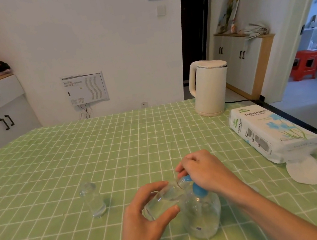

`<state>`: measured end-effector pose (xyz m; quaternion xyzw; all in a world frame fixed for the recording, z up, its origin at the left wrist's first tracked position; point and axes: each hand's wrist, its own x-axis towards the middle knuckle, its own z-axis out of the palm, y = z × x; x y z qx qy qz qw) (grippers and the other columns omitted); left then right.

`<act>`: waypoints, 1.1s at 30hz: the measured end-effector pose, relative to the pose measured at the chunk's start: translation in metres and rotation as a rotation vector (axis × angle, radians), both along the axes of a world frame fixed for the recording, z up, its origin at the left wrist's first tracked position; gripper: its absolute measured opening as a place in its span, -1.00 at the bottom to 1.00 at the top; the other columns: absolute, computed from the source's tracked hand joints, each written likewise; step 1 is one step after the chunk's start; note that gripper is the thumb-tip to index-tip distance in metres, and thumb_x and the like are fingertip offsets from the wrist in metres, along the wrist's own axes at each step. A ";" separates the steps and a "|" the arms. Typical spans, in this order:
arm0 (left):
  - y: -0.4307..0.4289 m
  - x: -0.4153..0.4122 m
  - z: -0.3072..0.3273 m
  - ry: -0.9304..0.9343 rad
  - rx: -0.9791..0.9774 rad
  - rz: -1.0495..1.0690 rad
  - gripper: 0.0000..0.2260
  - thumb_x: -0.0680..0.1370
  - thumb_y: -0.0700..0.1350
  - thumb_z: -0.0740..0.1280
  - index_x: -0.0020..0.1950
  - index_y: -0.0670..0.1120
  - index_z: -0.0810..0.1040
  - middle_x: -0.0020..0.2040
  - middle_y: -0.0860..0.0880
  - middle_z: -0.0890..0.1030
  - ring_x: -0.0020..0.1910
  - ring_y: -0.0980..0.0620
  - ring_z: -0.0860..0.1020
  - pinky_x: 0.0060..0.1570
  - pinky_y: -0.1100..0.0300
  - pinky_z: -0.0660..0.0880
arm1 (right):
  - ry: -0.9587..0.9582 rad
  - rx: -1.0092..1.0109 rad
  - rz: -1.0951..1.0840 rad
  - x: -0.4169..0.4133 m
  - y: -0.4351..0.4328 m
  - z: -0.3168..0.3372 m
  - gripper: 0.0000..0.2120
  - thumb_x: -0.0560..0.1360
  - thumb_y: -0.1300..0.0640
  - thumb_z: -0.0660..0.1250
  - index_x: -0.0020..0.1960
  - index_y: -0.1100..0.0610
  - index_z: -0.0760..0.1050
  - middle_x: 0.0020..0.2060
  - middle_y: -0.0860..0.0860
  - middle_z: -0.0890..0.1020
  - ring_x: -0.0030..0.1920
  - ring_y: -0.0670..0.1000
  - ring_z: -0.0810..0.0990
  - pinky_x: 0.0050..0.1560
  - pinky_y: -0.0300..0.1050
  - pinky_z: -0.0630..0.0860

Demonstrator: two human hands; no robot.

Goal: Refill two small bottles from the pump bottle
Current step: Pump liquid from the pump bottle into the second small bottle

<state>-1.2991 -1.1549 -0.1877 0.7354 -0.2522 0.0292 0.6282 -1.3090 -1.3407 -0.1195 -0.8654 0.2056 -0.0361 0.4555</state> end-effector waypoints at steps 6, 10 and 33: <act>0.001 0.002 -0.002 -0.045 0.015 -0.026 -0.54 0.35 -0.20 0.67 0.14 0.17 0.68 0.12 0.11 0.75 0.11 0.08 0.71 0.15 0.43 0.50 | 0.015 0.000 0.015 0.001 -0.002 -0.001 -0.69 0.61 0.09 0.23 -0.13 0.06 0.73 -0.17 -0.10 0.78 0.00 -0.03 0.73 0.25 0.11 0.61; 0.001 0.003 -0.002 -0.031 -0.005 -0.026 -0.59 0.34 -0.12 0.63 0.15 0.12 0.69 0.12 0.10 0.76 0.12 0.06 0.71 0.12 0.45 0.50 | 0.010 0.000 0.021 0.002 -0.001 -0.005 -0.65 0.64 0.11 0.19 -0.17 -0.02 0.71 -0.13 -0.10 0.78 0.04 -0.06 0.72 0.29 0.09 0.59; 0.003 0.000 -0.005 -0.007 -0.007 -0.022 -0.58 0.34 -0.09 0.62 0.15 0.17 0.68 0.13 0.13 0.75 0.16 0.06 0.70 0.19 0.43 0.49 | -0.001 0.014 0.004 0.003 -0.002 -0.005 -0.67 0.64 0.11 0.21 -0.14 0.04 0.72 -0.17 -0.12 0.77 0.00 -0.07 0.72 0.23 0.02 0.61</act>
